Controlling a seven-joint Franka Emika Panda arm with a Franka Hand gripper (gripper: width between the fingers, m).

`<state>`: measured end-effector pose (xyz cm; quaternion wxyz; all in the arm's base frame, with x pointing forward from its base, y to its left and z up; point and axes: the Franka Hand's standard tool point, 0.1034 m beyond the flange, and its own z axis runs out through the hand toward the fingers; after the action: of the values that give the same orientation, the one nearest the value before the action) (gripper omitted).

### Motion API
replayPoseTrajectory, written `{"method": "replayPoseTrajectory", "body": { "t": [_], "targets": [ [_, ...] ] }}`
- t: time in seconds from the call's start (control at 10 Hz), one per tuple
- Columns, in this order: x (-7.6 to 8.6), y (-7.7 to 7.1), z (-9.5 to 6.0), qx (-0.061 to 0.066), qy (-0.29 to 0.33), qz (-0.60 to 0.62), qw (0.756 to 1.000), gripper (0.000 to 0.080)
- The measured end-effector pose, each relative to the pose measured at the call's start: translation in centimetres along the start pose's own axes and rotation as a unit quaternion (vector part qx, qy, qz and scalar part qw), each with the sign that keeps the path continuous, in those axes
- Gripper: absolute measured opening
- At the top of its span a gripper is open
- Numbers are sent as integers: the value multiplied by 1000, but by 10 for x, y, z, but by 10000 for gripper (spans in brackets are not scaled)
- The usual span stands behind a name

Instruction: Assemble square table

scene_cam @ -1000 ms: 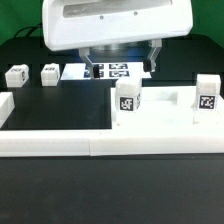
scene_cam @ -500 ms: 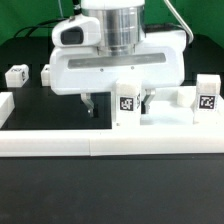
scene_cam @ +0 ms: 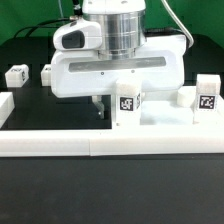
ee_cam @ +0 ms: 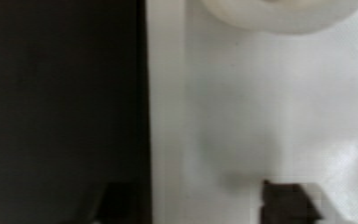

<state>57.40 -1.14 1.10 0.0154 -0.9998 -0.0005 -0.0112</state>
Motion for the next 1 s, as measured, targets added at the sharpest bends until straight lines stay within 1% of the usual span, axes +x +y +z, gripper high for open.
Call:
{"method": "replayPoseTrajectory", "body": {
  "t": [0.1, 0.2, 0.3, 0.9, 1.0],
  "targets": [
    [0, 3, 0, -1, 0, 1, 1000, 103],
    [0, 5, 0, -3, 0, 5, 1000, 103],
    [0, 5, 0, -2, 0, 5, 1000, 57],
    [0, 5, 0, -2, 0, 5, 1000, 57],
    [-3, 9, -1, -2, -1, -13, 1000, 57]
  ]
}}
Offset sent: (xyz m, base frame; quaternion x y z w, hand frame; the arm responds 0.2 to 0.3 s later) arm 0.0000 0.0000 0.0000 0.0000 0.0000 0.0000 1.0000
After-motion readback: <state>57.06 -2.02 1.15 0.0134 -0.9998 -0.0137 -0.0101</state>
